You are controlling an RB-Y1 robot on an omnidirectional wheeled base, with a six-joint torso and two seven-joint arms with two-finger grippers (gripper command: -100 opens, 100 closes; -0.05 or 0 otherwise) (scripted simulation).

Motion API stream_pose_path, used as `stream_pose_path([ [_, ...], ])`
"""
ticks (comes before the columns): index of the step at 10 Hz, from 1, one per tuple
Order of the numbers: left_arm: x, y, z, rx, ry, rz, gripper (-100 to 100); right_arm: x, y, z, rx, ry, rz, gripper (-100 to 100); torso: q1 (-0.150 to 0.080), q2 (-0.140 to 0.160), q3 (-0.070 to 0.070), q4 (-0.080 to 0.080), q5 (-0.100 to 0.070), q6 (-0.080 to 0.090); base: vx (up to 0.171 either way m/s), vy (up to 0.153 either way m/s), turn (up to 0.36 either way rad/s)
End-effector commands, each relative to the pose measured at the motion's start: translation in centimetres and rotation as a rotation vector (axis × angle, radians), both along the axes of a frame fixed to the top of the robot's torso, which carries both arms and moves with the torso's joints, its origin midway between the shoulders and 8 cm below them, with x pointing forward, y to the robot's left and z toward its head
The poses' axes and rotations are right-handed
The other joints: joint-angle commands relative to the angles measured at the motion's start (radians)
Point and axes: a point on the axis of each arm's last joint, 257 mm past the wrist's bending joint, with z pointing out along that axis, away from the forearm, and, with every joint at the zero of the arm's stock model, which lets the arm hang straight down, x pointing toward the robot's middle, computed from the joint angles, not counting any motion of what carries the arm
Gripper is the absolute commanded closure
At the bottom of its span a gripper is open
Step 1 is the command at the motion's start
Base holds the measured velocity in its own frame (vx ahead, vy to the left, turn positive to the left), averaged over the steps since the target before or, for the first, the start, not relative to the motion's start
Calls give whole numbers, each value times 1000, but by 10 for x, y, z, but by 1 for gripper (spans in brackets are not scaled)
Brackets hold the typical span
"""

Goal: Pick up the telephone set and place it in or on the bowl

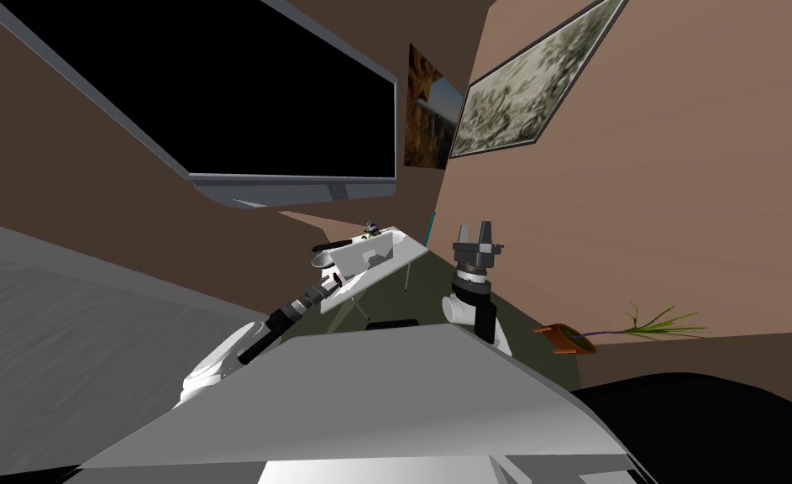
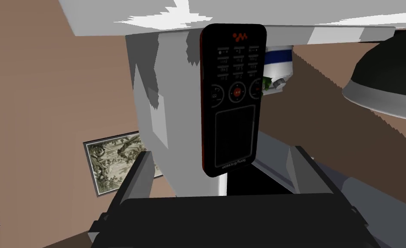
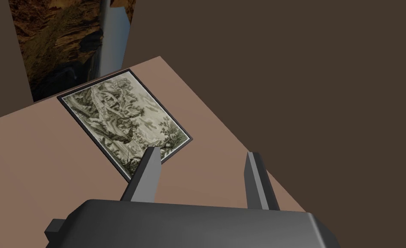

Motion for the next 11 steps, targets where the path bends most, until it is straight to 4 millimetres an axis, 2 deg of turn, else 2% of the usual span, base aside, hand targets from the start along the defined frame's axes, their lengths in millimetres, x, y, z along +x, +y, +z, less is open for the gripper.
stream_pose_path([
  [1,1,5,-6,20,8,-2,-100,0,0,0,0,0,0,0,0,0,0,0,0,0,4,-12,-12],
  [4,-4,25,-27,112,50,-7,-100,0,0,0,0,0,0,0,0,0,0,0,0,0,7,-17,-85],
  [5,-2,22,-23,93,42,-5,-100,0,0,0,0,0,0,0,0,0,0,0,0,0,4,-6,-17],
  [6,-2,22,-24,97,43,-6,0,0,0,0,0,0,0,0,1,0,0,0,0,0,0,0,0],
  [7,4,34,-24,96,45,24,-100,0,0,0,0,0,0,0,1,0,0,0,0,0,-37,-19,-216],
  [11,16,63,-25,93,49,94,-100,0,0,0,0,0,0,0,0,4,2,1,0,0,-55,-27,-186],
])
